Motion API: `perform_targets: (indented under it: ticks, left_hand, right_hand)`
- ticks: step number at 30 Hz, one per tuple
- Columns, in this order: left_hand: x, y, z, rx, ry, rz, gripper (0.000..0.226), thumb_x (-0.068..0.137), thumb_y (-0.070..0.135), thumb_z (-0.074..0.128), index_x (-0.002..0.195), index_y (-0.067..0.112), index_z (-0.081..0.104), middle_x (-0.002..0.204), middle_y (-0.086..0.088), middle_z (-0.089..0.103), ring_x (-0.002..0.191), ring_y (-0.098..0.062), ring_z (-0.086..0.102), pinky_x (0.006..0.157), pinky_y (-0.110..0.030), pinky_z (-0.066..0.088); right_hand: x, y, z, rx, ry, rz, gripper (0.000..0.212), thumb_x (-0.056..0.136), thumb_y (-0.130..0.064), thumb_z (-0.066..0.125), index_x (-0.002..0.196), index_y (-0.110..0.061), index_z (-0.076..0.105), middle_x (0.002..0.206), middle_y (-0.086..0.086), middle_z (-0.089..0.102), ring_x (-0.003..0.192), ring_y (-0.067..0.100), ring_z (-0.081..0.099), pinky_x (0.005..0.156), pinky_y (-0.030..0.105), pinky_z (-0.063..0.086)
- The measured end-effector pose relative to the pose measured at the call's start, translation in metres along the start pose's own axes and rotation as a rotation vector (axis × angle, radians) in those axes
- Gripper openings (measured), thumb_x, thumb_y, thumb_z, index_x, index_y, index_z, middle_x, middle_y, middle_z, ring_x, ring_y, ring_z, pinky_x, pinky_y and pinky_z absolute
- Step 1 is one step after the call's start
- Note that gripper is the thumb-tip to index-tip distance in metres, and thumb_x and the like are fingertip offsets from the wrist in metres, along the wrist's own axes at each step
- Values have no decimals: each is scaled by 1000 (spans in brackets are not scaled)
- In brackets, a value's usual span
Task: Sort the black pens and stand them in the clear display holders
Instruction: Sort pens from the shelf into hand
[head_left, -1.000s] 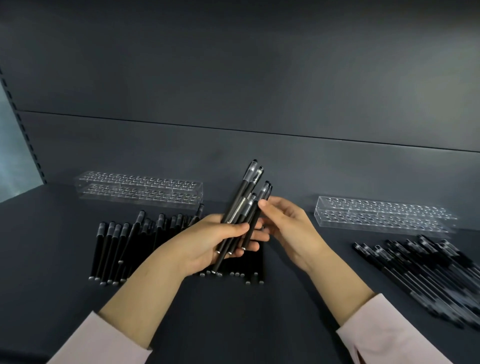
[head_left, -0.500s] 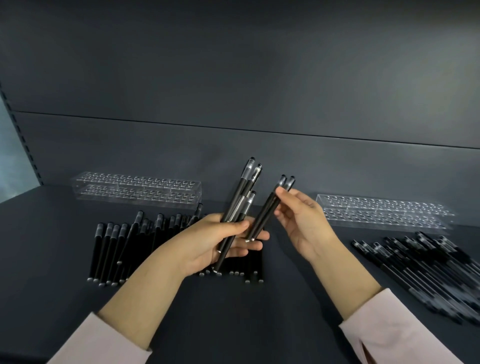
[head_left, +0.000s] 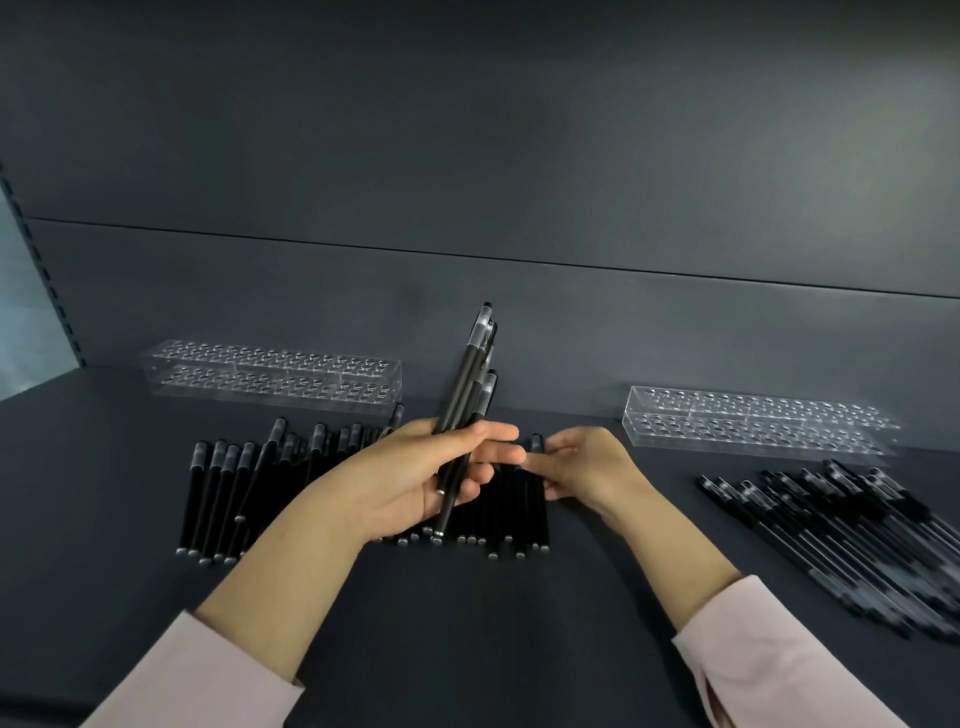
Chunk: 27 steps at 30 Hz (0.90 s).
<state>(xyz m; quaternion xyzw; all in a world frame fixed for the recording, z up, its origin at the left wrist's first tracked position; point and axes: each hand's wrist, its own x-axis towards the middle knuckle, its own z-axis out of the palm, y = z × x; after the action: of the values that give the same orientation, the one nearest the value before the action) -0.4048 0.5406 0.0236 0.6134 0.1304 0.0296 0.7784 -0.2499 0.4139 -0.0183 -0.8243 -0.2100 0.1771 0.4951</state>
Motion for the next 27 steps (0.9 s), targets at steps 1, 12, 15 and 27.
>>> perform_targets:
  ticks: [1,12,15,27]
  left_hand:
    - [1,-1,0,-9,1,5,26,99,17,51,115,5,69,96,-6,74,63,-5,57,52,-16,45]
    - [2,1,-1,-21,11,26,28,100,17,49,117,2,65,82,-3,71,57,-5,49,47,-15,37]
    - [1,2,1,-23,19,12,24,100,16,50,113,3,64,98,-11,75,63,-9,62,52,-17,48]
    - [0,-3,7,96,-70,-42,26,101,18,49,117,2,62,107,-14,74,76,-10,69,64,-19,53]
  right_hand:
    - [-1,-1,1,6,-18,-4,37,75,-17,82,104,-2,64,69,2,63,54,16,64,70,33,60]
    - [-10,-8,-6,-256,33,-59,44,81,-28,76,118,-12,58,91,1,64,50,10,64,51,15,46]
    - [-11,-10,-7,-301,24,-55,42,81,-31,75,114,-10,59,85,4,66,49,13,64,55,18,51]
    - [-28,-30,-1,497,-310,-195,17,92,-22,62,82,-10,67,72,-1,62,65,10,55,60,22,43]
